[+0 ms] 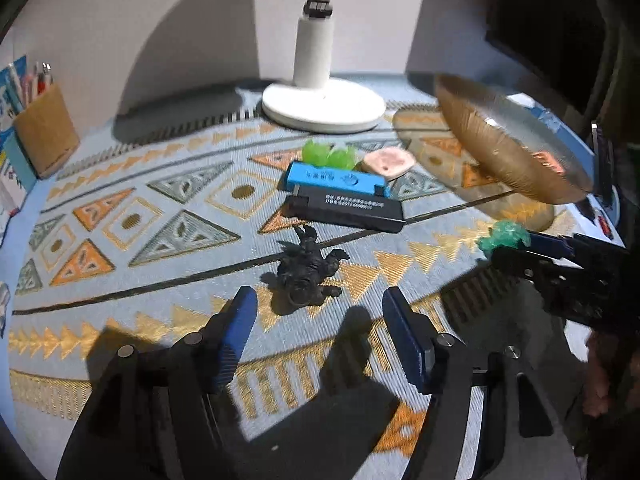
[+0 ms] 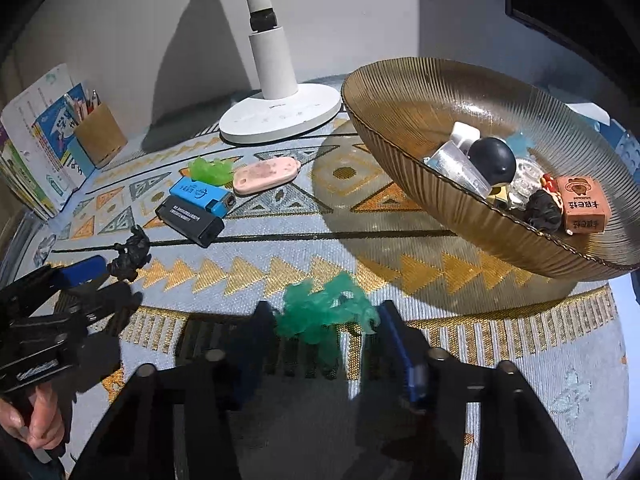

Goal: Organize rigid objects
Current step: 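Lift and carry the black toy and green figure with both tools over the amber bowl, then open both tools to drop the black toy and green figure into the bowl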

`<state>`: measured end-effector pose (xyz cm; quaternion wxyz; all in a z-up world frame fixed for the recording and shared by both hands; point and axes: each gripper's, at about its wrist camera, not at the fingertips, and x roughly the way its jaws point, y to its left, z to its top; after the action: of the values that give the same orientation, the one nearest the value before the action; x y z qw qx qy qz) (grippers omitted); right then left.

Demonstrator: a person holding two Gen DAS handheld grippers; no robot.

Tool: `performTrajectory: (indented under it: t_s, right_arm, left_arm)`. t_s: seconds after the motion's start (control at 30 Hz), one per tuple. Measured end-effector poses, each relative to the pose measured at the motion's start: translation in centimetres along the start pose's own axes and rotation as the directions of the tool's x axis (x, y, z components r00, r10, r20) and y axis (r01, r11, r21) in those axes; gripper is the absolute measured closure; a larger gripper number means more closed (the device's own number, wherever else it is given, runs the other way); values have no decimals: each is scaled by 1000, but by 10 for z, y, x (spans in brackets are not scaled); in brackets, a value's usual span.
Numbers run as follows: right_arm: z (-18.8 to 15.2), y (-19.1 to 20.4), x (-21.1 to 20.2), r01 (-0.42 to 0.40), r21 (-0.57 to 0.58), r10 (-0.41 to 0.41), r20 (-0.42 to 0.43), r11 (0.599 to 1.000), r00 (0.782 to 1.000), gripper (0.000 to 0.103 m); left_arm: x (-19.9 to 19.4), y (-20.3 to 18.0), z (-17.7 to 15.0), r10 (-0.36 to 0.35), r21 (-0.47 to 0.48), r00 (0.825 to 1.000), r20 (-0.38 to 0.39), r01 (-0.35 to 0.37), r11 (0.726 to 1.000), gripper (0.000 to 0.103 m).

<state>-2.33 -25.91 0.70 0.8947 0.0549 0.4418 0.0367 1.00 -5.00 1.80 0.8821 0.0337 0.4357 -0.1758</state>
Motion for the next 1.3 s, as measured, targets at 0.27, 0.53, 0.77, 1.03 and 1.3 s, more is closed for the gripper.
performTrajectory:
  t_s: [0.27,0.53,0.77,1.03,1.3]
  right_arm:
    - [-5,9,-13,-59,-54,61,41,997,997,54]
    - [5,-3,-100,-117,-62,130,274,991,953,54]
    - [36,-51,-152,-3,-41,21,424,999,906,54]
    - [55,-115,-145,101,100,-131,377,990,917,54]
    - [58,-142,-134,128,173,-180,331,977,926,54]
  left_arm:
    - [12,-21,11,72,57,997,-6,-71,996,67]
    - [-54,-59,38,-52,68,980,189,40,997,67]
    - [-91,-123,100,-143,194,938,317,84,977,67]
    - [-54,-176,131,-185,241,945,269,120,963,67]
    - [-36,-191,128,-174,262,955,241,109,959,67]
